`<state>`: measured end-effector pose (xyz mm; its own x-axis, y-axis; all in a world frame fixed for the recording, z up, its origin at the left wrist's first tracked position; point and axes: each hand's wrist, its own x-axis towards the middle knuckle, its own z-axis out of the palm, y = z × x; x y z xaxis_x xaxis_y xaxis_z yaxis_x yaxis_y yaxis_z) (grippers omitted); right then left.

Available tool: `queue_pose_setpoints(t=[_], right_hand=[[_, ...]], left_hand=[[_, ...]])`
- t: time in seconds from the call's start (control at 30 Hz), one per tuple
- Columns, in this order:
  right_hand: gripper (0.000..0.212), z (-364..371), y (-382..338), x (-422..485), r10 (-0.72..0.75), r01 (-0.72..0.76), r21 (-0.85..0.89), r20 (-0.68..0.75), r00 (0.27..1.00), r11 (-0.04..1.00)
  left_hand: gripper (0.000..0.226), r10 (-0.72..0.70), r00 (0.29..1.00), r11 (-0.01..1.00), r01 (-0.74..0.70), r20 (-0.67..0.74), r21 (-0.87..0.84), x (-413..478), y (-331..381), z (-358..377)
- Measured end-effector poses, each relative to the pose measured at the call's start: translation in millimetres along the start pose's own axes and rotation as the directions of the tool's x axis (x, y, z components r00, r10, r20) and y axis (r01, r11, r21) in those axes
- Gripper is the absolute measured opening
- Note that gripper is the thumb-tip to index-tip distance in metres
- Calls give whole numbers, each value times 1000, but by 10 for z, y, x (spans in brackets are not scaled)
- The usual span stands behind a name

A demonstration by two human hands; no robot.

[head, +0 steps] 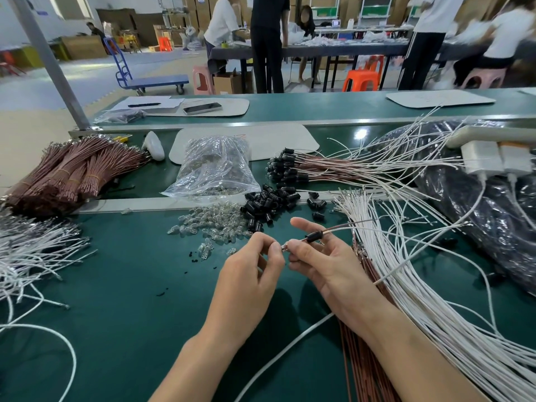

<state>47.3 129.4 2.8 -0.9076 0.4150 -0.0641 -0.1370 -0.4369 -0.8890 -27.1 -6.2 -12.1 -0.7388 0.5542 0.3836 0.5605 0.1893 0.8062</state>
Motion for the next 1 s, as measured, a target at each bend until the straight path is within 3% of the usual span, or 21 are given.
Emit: queue_pose_setpoints(t=[0.23, 0.4, 0.47, 0.73, 1.0], right_hand=[[49, -9, 5, -6, -26, 26, -41, 8, 1000, 999], [57, -5, 15, 12, -46, 45, -53, -22, 999, 998], [59, 4, 8, 22, -33, 32, -22, -32, 999, 999], [34, -61, -41, 69, 28, -10, 149, -118, 993, 989], [52, -130, -134, 54, 16, -7, 284, -28, 999, 959]], left_hand=[[20, 2, 1000, 1000, -2, 18, -9, -5, 2, 11], [21, -59, 998, 987, 61, 18, -148, 15, 36, 14], [19, -103, 995, 974, 104, 17, -200, 30, 42, 17], [22, -157, 987, 954, 142, -36, -263, 59, 33, 3], [23, -137, 990, 964, 129, -18, -234, 50, 28, 1]])
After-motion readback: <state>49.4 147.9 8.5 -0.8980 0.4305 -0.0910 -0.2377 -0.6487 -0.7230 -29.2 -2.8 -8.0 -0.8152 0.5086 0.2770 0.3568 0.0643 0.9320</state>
